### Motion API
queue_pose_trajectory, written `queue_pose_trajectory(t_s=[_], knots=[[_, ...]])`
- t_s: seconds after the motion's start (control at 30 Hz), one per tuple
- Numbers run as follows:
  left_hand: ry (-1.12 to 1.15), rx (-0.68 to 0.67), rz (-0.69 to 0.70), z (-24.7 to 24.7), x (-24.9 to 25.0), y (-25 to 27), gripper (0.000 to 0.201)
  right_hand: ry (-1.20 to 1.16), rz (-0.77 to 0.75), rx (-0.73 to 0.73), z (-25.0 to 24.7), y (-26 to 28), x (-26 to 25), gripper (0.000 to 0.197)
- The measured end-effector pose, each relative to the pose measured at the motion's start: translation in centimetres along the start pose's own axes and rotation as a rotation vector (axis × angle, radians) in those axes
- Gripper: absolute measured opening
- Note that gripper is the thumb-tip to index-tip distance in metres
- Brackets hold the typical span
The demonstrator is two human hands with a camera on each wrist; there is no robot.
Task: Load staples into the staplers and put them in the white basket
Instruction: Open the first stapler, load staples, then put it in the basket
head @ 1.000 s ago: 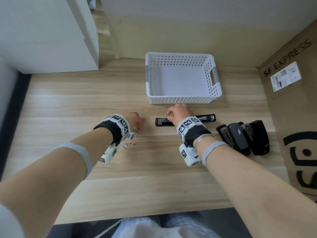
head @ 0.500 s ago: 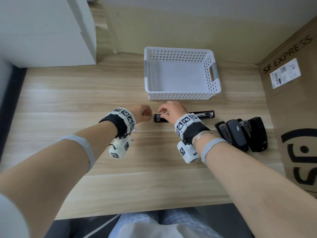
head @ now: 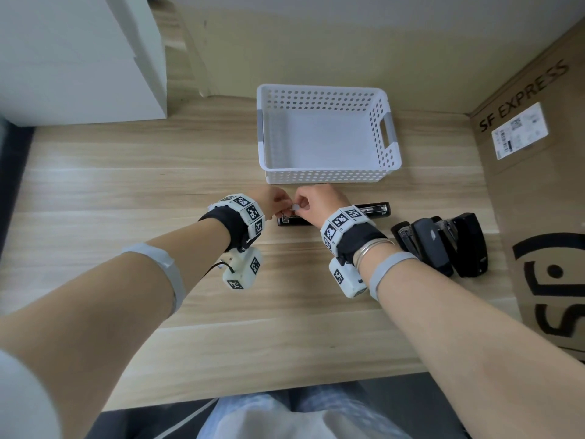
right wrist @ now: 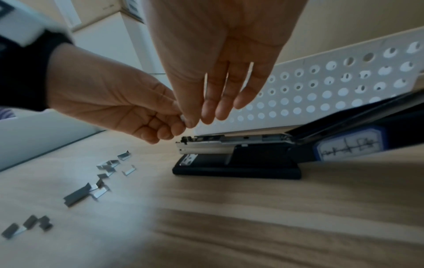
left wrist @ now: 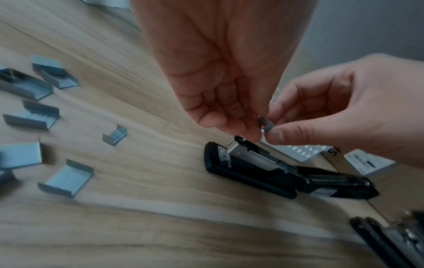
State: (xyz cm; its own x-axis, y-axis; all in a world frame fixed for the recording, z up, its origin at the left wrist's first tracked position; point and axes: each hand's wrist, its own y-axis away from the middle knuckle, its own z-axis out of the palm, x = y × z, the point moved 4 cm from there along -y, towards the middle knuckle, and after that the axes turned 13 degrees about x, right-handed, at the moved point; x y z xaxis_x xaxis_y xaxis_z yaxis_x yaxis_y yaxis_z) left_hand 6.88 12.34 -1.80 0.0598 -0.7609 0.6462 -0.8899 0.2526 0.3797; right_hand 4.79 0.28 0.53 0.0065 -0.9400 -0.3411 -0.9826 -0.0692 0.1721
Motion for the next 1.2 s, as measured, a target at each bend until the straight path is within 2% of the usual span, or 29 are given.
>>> queue_pose_trajectory(t_s=[0.13, 0.27, 0.5, 0.63, 0.73, 0.83, 0.93, 1.07, 1.13, 1.2], knots=[[0.018, 0.041, -0.015, 0.2, -0.5, 0.1, 0.019, 0.117, -0.032, -0.048, 0.2, 0.2, 0.6, 0.015], [-0.092, 0.035, 0.010, 0.2, -0.6, 0.5, 0.024, 0.118, -0.032, -0.039, 0.8, 0.2, 0.7, 0.013], [-0.055, 0.038, -0.006, -0.4, -1.5, 0.5, 0.024, 0.126, -0.010, -0.071, 1.4, -0.7, 0.6, 0.019], [-0.178, 0.087, 0.001, -2.4, -3.0, 0.6, 0.033, 0.118, 0.011, -0.056, 1.9, -1.0, 0.3, 0.014], [-0.328, 0.031, -0.019, -3.6, -4.2, 0.7, 0.047, 0.125, 0.028, -0.059, 1.9, -1.0, 0.6, 0.015], [-0.480, -0.060, -0.013, -4.1, -5.2, 1.2, 0.049, 0.157, 0.060, -0.070, 1.4, -1.1, 1.2, 0.020], [-0.537, -0.130, 0.002, -3.8, -6.2, 1.8, 0.050, 0.167, 0.078, -0.065, 0.9, -1.2, 1.4, 0.021], [-0.618, -0.203, 0.063, -2.6, -7.2, 2.5, 0.036, 0.146, 0.064, -0.032, 0.9, -1.2, 0.8, 0.020], [-0.663, -0.187, 0.081, -2.4, -7.5, 2.8, 0.026, 0.133, 0.059, -0.034, 1.2, -1.1, 0.5, 0.020], [-0.682, -0.177, 0.078, -2.3, -7.8, 2.7, 0.025, 0.129, 0.052, -0.031, 1.5, -0.9, 0.4, 0.019]])
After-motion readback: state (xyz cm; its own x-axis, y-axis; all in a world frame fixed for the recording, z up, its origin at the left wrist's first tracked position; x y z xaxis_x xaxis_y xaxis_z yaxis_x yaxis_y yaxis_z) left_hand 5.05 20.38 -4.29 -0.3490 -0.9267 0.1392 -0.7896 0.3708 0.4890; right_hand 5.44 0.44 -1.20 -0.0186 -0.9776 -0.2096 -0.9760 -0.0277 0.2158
